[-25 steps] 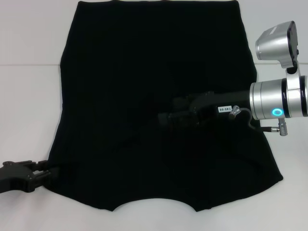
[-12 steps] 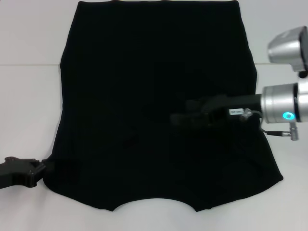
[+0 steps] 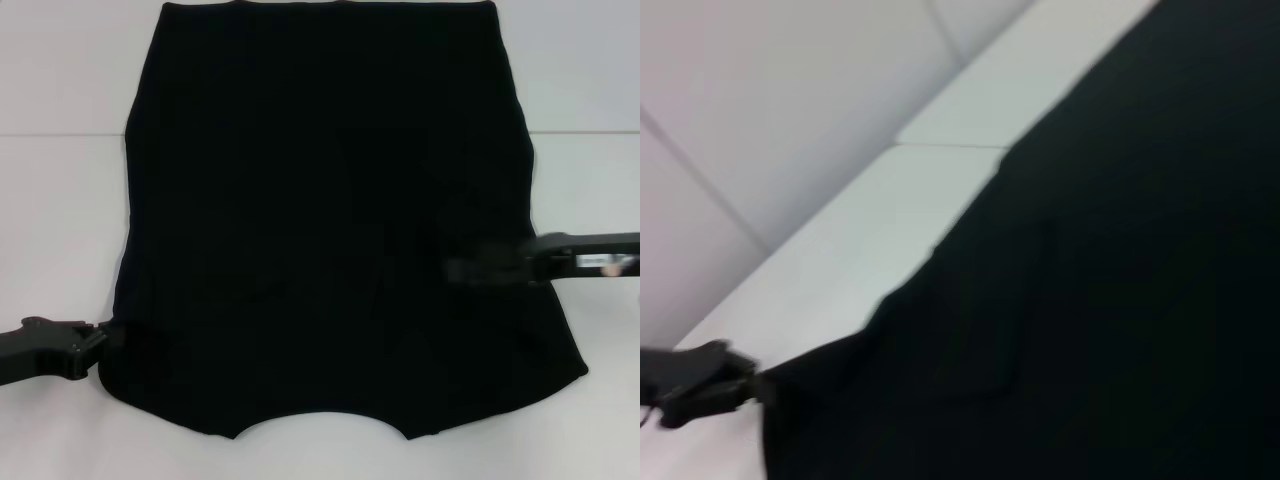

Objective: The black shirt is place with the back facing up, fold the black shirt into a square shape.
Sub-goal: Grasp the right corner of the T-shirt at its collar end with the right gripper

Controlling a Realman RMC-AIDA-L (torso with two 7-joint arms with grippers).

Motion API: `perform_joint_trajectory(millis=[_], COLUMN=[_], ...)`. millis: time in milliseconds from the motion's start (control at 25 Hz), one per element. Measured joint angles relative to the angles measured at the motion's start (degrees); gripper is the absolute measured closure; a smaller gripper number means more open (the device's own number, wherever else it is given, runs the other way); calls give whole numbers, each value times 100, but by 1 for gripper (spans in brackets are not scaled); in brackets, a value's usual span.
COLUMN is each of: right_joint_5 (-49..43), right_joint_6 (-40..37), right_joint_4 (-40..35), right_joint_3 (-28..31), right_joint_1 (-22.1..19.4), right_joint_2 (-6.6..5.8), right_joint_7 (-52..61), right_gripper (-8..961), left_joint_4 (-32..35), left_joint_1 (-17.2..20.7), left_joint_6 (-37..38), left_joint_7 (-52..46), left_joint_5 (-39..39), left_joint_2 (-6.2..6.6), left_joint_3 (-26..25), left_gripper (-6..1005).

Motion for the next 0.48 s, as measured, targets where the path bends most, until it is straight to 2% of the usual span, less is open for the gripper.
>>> perform_joint_trajectory(millis=[160,320,360,480], right_joint_5=[-3,-292,-292,-686], right_joint_6=[-3,-18,-18,-92], right_joint_4=[0,23,23,26], right_joint_3=[67,83,83,132], right_joint_1=[-286,-467,-467,-461], right_joint_2=[-278,-502,-502,-602], right_joint_7=[551,1045,1045,1396], right_gripper=[38,38,38,38], left_joint_4=[-3,-23,-25,-26], left_joint_1=[-4,-4,-3,-3], left_joint_6=[3,3,3,26], left_joint_7=[-44,-82,-83,-85], left_joint_5=[0,9,7,5], left_joint_2=[-9,-22,-25,-27], left_joint_3=[-2,9,10,14], left_gripper=[977,977,977,976])
